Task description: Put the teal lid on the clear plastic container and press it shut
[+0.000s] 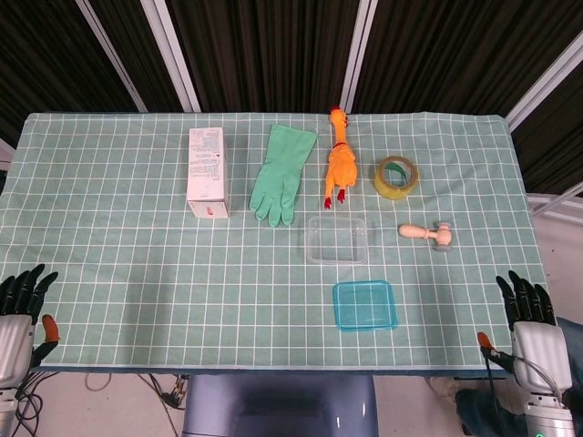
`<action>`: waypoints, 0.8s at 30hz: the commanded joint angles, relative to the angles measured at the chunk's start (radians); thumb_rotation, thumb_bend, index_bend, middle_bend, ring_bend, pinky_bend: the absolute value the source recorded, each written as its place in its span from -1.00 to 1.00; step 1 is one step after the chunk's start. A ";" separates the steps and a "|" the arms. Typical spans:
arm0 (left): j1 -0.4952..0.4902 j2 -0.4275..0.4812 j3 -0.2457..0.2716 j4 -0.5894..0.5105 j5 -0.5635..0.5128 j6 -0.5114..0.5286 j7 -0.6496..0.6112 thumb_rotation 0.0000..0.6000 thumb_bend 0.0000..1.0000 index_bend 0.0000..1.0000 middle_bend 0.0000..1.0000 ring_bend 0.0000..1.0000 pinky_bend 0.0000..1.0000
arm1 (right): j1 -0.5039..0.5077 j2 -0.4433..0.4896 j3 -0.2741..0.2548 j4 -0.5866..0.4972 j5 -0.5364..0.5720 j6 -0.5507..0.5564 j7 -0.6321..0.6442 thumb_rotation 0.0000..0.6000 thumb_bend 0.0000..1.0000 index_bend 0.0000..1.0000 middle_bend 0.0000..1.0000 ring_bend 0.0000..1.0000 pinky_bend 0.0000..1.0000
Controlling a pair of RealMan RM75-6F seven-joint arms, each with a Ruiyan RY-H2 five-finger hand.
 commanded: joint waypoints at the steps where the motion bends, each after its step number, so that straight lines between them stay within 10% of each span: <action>1: 0.001 0.000 0.000 0.000 0.002 0.002 0.000 1.00 0.50 -0.79 -1.00 -1.00 -1.00 | 0.003 0.014 -0.013 0.006 -0.031 -0.002 0.019 1.00 -0.51 -1.00 -1.00 -1.00 -1.00; 10: 0.001 -0.003 -0.001 -0.007 -0.013 -0.004 0.000 1.00 0.50 -0.79 -1.00 -1.00 -1.00 | 0.053 0.108 -0.064 -0.052 -0.057 -0.134 0.089 1.00 -0.58 -1.00 -1.00 -1.00 -1.00; 24: -0.001 -0.002 -0.009 -0.014 -0.039 -0.013 -0.010 1.00 0.50 -0.79 -1.00 -1.00 -1.00 | 0.279 0.143 0.033 -0.323 0.298 -0.457 -0.277 1.00 -0.62 -1.00 -1.00 -1.00 -1.00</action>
